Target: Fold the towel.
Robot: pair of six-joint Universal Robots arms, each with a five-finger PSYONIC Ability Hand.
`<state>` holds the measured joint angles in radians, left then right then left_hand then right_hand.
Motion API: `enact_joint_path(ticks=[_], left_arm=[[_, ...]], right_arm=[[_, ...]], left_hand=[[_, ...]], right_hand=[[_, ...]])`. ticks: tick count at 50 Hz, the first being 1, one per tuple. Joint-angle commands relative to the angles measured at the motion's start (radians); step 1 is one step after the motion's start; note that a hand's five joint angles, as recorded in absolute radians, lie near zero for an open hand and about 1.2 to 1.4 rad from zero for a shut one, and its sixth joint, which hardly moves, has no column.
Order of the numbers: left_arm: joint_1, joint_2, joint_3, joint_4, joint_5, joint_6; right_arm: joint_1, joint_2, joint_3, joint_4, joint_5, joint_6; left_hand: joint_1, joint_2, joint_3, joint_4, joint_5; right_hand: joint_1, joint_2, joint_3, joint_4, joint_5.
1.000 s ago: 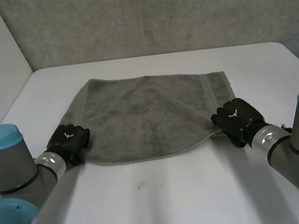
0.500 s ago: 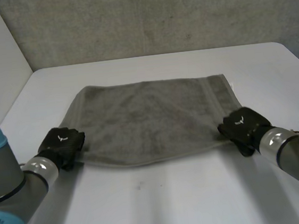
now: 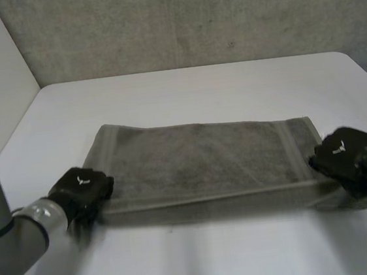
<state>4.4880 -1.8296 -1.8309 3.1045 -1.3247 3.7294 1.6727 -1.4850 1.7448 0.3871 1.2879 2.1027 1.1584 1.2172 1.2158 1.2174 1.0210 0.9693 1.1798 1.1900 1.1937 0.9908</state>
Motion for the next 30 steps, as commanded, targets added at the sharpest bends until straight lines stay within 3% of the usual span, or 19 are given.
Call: enact_joint_path(ticks=[1,5,9,21,30], left_arm=[[-0.013,-0.213,0.249,0.069,-0.011,0.004],[-0.026,-0.298,0.361,0.088,-0.013,0.003],[-0.029,-0.419,0.527,0.091,-0.018,0.003],[-0.052,-0.695,0.912,0.091,-0.018,0.006],[-0.052,-0.800,1.067,0.091,-0.021,0.006]], right_arm=[[0.085,0.247,-0.141,-0.223,0.063,0.127],[0.140,0.372,-0.257,-0.364,0.177,0.146],[0.148,0.437,-0.315,-0.442,0.211,0.152],[0.186,0.655,-0.502,-0.660,0.211,0.148],[0.188,0.764,-0.599,-0.692,0.215,0.146]], left_hand=[[0.238,0.179,0.180,0.179,0.201],[0.238,0.179,0.180,0.179,0.201],[0.238,0.179,0.180,0.179,0.201],[0.238,0.179,0.180,0.179,0.201],[0.238,0.179,0.180,0.179,0.201]], right_hand=[[0.427,0.217,0.206,0.203,0.231],[0.427,0.217,0.206,0.203,0.231],[0.427,0.217,0.206,0.203,0.231],[0.427,0.217,0.206,0.203,0.231],[0.427,0.217,0.206,0.203,0.231]])
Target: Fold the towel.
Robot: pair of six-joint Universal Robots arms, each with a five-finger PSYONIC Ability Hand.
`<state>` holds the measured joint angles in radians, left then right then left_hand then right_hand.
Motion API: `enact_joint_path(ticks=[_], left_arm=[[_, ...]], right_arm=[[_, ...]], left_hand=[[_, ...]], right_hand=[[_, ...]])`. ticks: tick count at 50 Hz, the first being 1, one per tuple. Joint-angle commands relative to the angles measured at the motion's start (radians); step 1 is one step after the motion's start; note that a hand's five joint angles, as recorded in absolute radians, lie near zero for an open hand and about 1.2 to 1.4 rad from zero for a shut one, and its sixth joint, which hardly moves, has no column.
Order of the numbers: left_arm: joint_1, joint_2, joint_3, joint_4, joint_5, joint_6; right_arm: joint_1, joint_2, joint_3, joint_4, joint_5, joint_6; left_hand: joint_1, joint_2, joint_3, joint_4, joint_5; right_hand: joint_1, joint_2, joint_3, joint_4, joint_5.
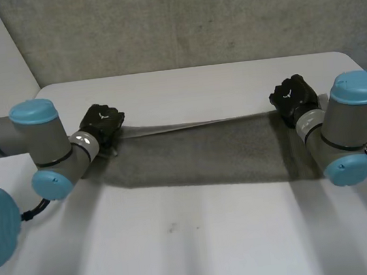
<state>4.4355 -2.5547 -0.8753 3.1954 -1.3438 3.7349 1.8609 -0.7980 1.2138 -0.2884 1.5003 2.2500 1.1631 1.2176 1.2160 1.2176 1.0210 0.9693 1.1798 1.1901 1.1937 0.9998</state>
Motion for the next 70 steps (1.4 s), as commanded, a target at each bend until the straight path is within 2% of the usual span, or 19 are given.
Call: enact_joint_path(ticks=[1,4,6,7,8,9,10,11,19,35,39,43,47,49,50,53,58,65,70], left_arm=[[0.001,-0.085,0.130,0.000,0.000,0.000],[-0.001,-0.098,0.154,0.001,0.005,0.002],[-0.002,-0.102,0.156,0.003,0.009,0.002],[-0.005,-0.105,0.154,0.006,0.011,0.003],[-0.007,-0.105,0.148,0.012,0.009,0.003],[-0.007,-0.105,0.148,0.012,0.009,0.003],[-0.010,-0.102,0.144,0.020,0.009,0.005],[-0.013,-0.098,0.136,0.029,0.009,0.016],[-0.028,-0.010,0.090,0.077,0.011,0.123],[-0.004,0.125,0.039,0.093,0.060,0.086],[0.007,0.114,0.035,0.113,0.069,0.100],[0.013,0.050,0.052,0.152,0.119,0.207],[0.015,0.031,0.065,0.130,0.149,0.201],[0.015,0.028,0.064,0.103,0.163,0.166],[0.016,0.022,0.075,0.083,0.158,0.139],[0.018,0.007,0.108,0.075,0.124,0.094],[0.018,-0.002,0.111,0.092,0.057,0.132],[0.013,0.014,0.085,0.136,0.023,0.374],[0.019,0.037,0.045,0.123,0.072,0.289]], right_arm=[[0.000,0.091,-0.082,-0.020,0.003,0.000],[0.006,0.118,-0.115,-0.031,0.015,-0.003],[0.006,0.128,-0.128,-0.031,0.018,-0.003],[0.006,0.131,-0.132,-0.029,0.023,-0.003],[0.006,0.129,-0.137,-0.029,0.024,0.000],[0.006,0.129,-0.137,-0.029,0.024,0.000],[0.006,0.123,-0.137,-0.029,0.024,0.003],[0.008,0.114,-0.137,-0.028,0.026,0.006],[0.006,0.001,-0.091,-0.018,0.017,0.109],[0.009,-0.142,0.072,-0.012,0.008,0.132],[0.015,-0.144,0.087,-0.011,0.005,0.131],[0.014,-0.142,0.102,-0.011,0.005,0.129],[0.015,-0.139,0.115,-0.012,0.003,0.126],[0.015,-0.139,0.115,-0.012,0.001,0.126],[0.015,-0.139,0.115,-0.012,0.001,0.126],[0.015,-0.138,0.115,-0.012,0.001,0.125],[0.015,-0.139,0.115,-0.012,0.000,0.125],[0.015,-0.135,0.121,-0.011,0.000,0.125],[0.015,-0.135,0.125,-0.012,-0.002,0.123]], left_hand=[[0.233,0.179,0.180,0.179,0.201],[0.233,0.179,0.180,0.179,0.201],[0.087,0.032,0.034,0.032,0.054],[-0.218,-0.273,-0.271,-0.273,-0.251],[-0.588,-0.642,-0.641,-0.642,-0.620],[-0.591,-0.646,-0.644,-0.646,-0.624],[-0.905,-0.960,-0.958,-0.960,-0.938],[-0.989,-1.043,-1.041,-1.043,-1.021],[-0.989,-1.043,-1.041,-1.043,-1.021],[-0.989,-1.043,-1.041,-1.043,-1.021],[-0.765,-0.819,-0.817,-0.819,-0.797],[-0.495,-0.550,-0.548,-0.550,-0.528],[-0.535,-0.590,-0.588,-0.590,-0.568],[-0.647,-0.702,-0.700,-0.702,-0.680],[-0.877,-0.931,-0.930,-0.931,-0.909],[-0.979,-1.033,-1.032,-1.033,-1.011],[-0.982,-1.036,-1.035,-1.036,-1.014],[-0.985,-1.039,-1.038,-1.039,-1.017],[-0.885,-0.940,-0.938,-0.940,-0.917]], right_hand=[[0.427,0.217,0.206,0.203,0.222],[0.427,0.217,0.206,0.203,0.222],[0.427,0.217,0.206,0.203,0.222],[0.268,0.058,0.047,0.044,0.063],[-0.480,-0.691,-0.701,-0.705,-0.685],[-0.488,-0.698,-0.709,-0.712,-0.693],[-0.795,-1.005,-1.016,-1.019,-1.000],[-0.795,-1.005,-1.016,-1.019,-1.000],[-0.795,-1.005,-1.016,-1.019,-1.000],[-0.795,-1.005,-1.016,-1.019,-1.000],[-0.795,-1.005,-1.016,-1.019,-1.000],[-0.795,-1.005,-1.016,-1.019,-1.000],[-0.795,-1.005,-1.016,-1.019,-1.000],[-0.795,-1.005,-1.016,-1.019,-1.000],[-0.795,-1.005,-1.016,-1.019,-1.000],[-0.795,-1.005,-1.016,-1.019,-1.000],[-0.795,-1.005,-1.016,-1.019,-1.000],[-0.795,-1.005,-1.016,-1.019,-1.000],[-0.795,-1.005,-1.016,-1.019,-1.000]])
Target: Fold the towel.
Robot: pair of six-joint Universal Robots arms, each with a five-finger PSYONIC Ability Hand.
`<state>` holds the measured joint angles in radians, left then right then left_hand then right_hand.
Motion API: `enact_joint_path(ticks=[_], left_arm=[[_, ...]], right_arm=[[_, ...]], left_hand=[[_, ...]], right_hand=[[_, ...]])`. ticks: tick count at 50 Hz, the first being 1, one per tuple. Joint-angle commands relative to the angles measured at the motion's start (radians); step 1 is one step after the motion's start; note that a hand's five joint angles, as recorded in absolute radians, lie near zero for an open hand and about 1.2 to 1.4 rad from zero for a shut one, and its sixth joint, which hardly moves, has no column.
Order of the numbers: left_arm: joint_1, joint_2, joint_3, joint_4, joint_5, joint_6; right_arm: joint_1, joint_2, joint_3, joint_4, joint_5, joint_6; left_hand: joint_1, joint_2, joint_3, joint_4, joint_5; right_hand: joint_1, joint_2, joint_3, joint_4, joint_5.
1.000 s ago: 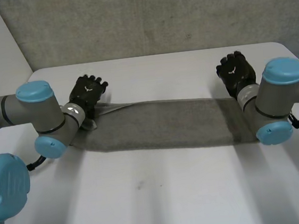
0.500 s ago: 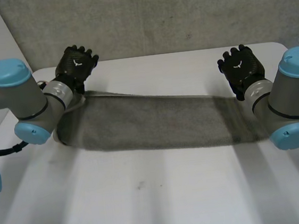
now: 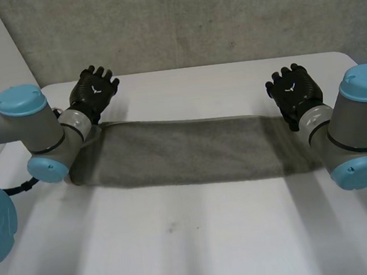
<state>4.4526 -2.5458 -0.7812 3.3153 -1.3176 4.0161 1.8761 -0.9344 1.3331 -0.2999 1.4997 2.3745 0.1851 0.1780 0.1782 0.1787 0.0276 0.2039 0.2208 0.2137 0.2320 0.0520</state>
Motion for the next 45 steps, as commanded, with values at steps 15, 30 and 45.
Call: enact_joint_path(ticks=[15,30,45], left_arm=[[0.004,0.067,-0.119,0.052,0.178,-0.158],[0.004,0.208,-0.318,-0.029,0.112,-0.201],[0.043,0.254,-0.556,0.055,0.109,-0.192]], right_arm=[[0.002,0.003,0.012,-0.001,-0.001,-0.001],[0.000,0.000,0.018,-0.001,-0.003,-0.001],[0.000,0.009,0.020,0.045,-0.035,0.003]], left_hand=[[-0.010,-0.003,-0.003,-0.003,-0.027],[0.008,0.015,0.015,0.014,-0.009],[0.020,0.027,0.027,0.026,0.003]], right_hand=[[-0.029,-0.046,-0.039,-0.057,-0.052],[-0.029,-0.046,-0.039,-0.057,-0.052],[-0.029,-0.046,-0.039,-0.057,-0.052]])
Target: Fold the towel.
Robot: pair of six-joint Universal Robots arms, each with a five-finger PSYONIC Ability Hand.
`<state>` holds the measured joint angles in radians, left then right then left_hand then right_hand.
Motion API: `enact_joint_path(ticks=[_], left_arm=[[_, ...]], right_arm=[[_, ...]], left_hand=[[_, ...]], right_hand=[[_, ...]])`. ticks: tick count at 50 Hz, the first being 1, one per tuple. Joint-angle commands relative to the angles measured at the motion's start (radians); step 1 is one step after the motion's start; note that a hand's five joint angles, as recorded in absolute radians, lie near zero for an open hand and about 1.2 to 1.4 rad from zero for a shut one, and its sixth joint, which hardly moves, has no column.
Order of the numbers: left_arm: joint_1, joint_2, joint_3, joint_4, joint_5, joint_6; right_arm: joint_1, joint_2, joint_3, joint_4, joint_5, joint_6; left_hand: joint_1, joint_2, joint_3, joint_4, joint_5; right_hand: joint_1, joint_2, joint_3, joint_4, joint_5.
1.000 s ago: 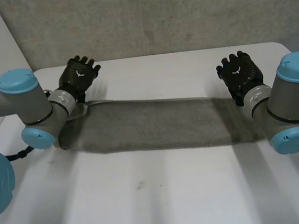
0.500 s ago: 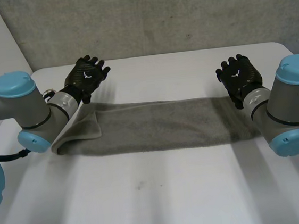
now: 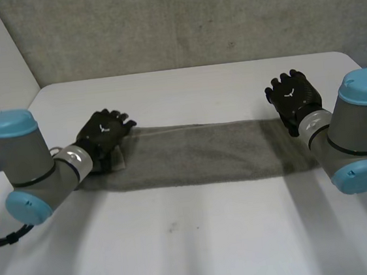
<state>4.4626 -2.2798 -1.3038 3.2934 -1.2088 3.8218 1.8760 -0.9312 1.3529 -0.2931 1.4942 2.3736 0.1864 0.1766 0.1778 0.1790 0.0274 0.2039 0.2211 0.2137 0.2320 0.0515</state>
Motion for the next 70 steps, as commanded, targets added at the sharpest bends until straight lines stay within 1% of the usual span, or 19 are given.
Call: enact_joint_path(ticks=[1,6,11,13,16,24,33,38,40,41,43,44,45,46,48,52,56,60,70], left_arm=[[0.041,-0.021,-0.026,0.107,-0.005,0.002],[0.047,-0.088,0.049,0.182,-0.038,0.002],[0.049,-0.184,0.190,0.186,-0.081,0.004],[0.047,-0.239,0.286,0.186,-0.115,0.005],[0.047,-0.268,0.366,0.187,-0.136,0.004],[0.046,-0.329,0.475,0.183,-0.140,-0.001],[0.046,-0.337,0.423,0.137,-0.138,0.005],[0.055,-0.274,0.350,0.129,-0.141,0.004],[0.060,-0.196,0.278,0.133,-0.140,-0.001],[0.060,-0.196,0.278,0.133,-0.140,-0.001],[0.060,-0.126,0.216,0.137,-0.137,-0.005],[0.060,-0.125,0.216,0.137,-0.137,-0.005],[0.058,-0.094,0.190,0.138,-0.137,-0.007],[0.058,-0.093,0.190,0.138,-0.137,-0.007],[0.055,-0.051,0.138,0.140,-0.135,-0.008],[0.052,-0.026,0.093,0.141,-0.133,-0.007],[0.040,-0.010,0.057,0.144,-0.132,-0.007],[0.040,-0.004,0.041,0.144,-0.130,-0.007],[0.040,-0.010,0.028,0.167,-0.130,-0.008]], right_arm=[[0.000,0.009,0.000,0.048,-0.037,0.004],[0.000,0.009,0.002,0.054,-0.038,0.006],[0.000,0.006,0.012,0.055,-0.037,0.004],[0.000,0.003,0.020,0.055,-0.037,0.003],[0.000,0.002,0.028,0.055,-0.037,0.001],[0.000,0.005,0.035,0.057,-0.035,0.004],[-0.014,-0.046,0.038,0.115,-0.041,0.016],[-0.021,-0.067,0.043,0.192,-0.055,0.056],[-0.058,-0.077,0.045,0.248,-0.089,0.136],[-0.058,-0.077,0.045,0.249,-0.089,0.136],[-0.106,-0.109,0.054,0.308,-0.150,0.228],[-0.106,-0.109,0.054,0.308,-0.150,0.228],[-0.124,-0.119,0.061,0.333,-0.185,0.264],[-0.124,-0.120,0.061,0.333,-0.186,0.265],[-0.155,-0.121,0.077,0.356,-0.241,0.303],[-0.179,-0.118,0.094,0.356,-0.252,0.306],[-0.196,-0.113,0.112,0.338,-0.242,0.286],[-0.209,-0.101,0.117,0.305,-0.236,0.257],[-0.255,-0.018,0.103,0.273,-0.229,0.197]], left_hand=[[0.018,0.028,0.027,0.026,0.003],[0.027,0.037,0.036,0.034,0.012],[0.033,0.043,0.042,0.040,0.017],[0.033,0.043,0.042,0.040,0.017],[0.033,0.043,0.042,0.040,0.017],[0.033,0.043,0.042,0.040,0.017],[0.030,0.040,0.039,0.037,0.015],[0.021,0.031,0.030,0.029,0.006],[0.015,0.025,0.024,0.023,0.000],[0.015,0.025,0.024,0.023,0.000],[0.015,0.025,0.024,0.023,0.000],[0.015,0.025,0.024,0.023,0.000],[0.015,0.025,0.024,0.023,0.000],[0.015,0.025,0.024,0.023,0.000],[0.012,0.022,0.021,0.020,-0.003],[0.009,0.019,0.018,0.017,-0.006],[0.007,0.016,0.015,0.014,-0.009],[0.004,0.013,0.012,0.011,-0.012],[0.004,0.013,0.012,0.011,-0.012]], right_hand=[[-0.029,-0.047,-0.039,-0.057,-0.052],[-0.029,-0.047,-0.039,-0.057,-0.052],[-0.029,-0.047,-0.039,-0.057,-0.052],[-0.029,-0.047,-0.039,-0.057,-0.052],[-0.029,-0.047,-0.039,-0.057,-0.052],[-0.029,-0.047,-0.039,-0.057,-0.052],[-0.029,-0.047,-0.039,-0.057,-0.052],[-0.029,-0.047,-0.039,-0.057,-0.052],[-0.029,-0.047,-0.039,-0.057,-0.052],[-0.029,-0.047,-0.039,-0.057,-0.052],[-0.029,-0.047,-0.039,-0.057,-0.052],[-0.029,-0.047,-0.039,-0.057,-0.052],[-0.025,-0.042,-0.035,-0.053,-0.047],[-0.025,-0.042,-0.035,-0.053,-0.047],[0.028,0.010,0.018,-0.001,0.005],[0.060,0.043,0.050,0.032,0.038],[0.198,0.180,0.188,0.170,0.175],[0.269,0.251,0.259,0.240,0.246],[0.430,0.413,0.420,0.402,0.408]])
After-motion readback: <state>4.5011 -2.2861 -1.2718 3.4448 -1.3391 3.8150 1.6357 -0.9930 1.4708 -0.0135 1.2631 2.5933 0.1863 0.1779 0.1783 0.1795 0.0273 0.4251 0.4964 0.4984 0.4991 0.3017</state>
